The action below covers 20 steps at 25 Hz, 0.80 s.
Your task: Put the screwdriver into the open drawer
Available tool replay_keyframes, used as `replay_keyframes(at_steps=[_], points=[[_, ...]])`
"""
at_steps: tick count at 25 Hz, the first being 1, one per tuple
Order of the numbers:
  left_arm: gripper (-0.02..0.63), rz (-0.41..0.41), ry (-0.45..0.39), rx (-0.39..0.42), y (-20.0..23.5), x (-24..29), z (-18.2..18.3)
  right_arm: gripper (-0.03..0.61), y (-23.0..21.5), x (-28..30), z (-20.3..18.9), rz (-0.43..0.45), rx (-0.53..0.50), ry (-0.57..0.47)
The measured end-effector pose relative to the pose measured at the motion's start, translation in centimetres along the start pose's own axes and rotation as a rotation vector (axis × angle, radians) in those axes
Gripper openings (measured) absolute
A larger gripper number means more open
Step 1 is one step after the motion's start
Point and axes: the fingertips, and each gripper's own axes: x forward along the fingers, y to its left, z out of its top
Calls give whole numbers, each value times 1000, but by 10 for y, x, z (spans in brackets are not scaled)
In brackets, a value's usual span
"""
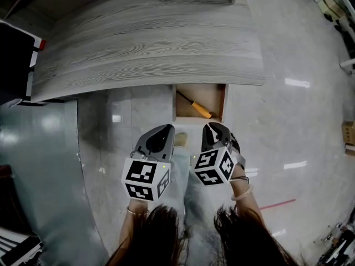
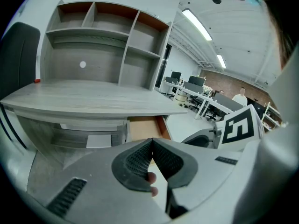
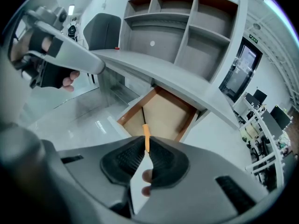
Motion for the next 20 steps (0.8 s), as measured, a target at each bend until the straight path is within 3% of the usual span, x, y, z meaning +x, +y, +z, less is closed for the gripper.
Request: replay_keyframes(at_steps=[20], points=[[17, 34, 2, -19, -23, -47, 25, 29, -16, -76, 19, -90, 119, -82]])
